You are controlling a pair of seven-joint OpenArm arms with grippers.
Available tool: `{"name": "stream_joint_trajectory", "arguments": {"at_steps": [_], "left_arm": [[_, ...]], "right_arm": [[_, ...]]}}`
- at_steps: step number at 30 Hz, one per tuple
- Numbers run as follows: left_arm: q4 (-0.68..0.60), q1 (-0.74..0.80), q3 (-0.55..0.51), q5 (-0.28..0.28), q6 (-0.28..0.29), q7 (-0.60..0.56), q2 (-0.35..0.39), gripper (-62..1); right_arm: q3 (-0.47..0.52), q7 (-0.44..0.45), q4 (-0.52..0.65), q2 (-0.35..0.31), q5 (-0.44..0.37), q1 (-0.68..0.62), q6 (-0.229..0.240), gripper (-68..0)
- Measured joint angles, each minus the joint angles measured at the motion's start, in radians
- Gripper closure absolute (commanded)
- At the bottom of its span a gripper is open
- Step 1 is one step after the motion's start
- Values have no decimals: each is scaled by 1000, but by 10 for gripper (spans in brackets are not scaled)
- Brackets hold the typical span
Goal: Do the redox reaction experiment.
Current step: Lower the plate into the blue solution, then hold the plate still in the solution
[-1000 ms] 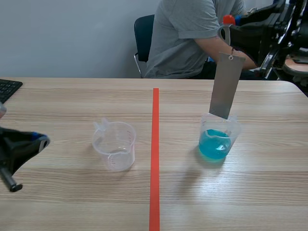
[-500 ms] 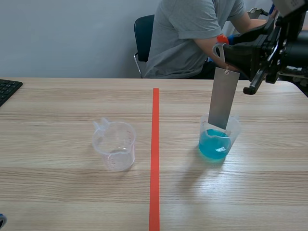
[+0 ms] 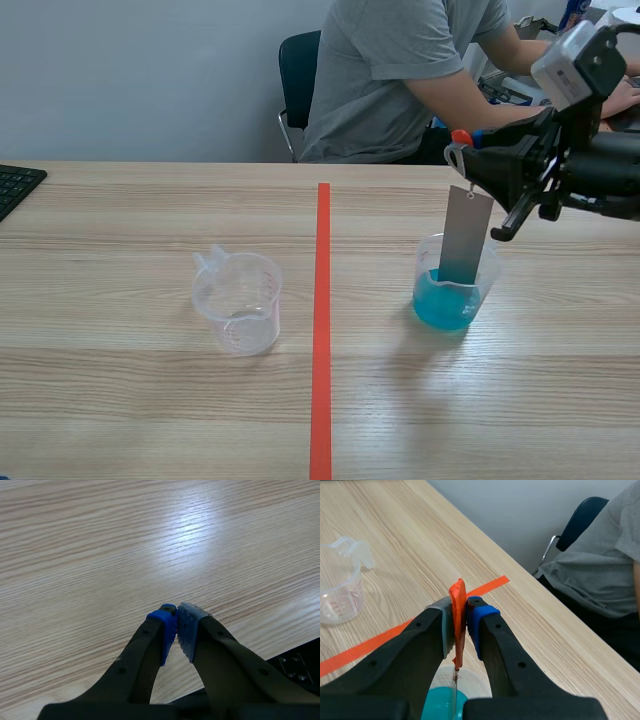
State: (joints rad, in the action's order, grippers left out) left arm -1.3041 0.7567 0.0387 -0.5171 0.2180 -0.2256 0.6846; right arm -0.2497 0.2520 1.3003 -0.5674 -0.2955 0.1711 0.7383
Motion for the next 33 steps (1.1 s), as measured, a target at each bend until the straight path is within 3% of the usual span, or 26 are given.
{"name": "stream_joint_trajectory", "arguments": {"at_steps": [13,33], "left_arm": [[0,0,0,0,0,5,0,-44],[0,0,0,0,-1,5,0,-44]], "right_arm": [[-24,108,-73,8,98,0,0,-13],[-24,106,-73,8,98,0,0,-13]]}}
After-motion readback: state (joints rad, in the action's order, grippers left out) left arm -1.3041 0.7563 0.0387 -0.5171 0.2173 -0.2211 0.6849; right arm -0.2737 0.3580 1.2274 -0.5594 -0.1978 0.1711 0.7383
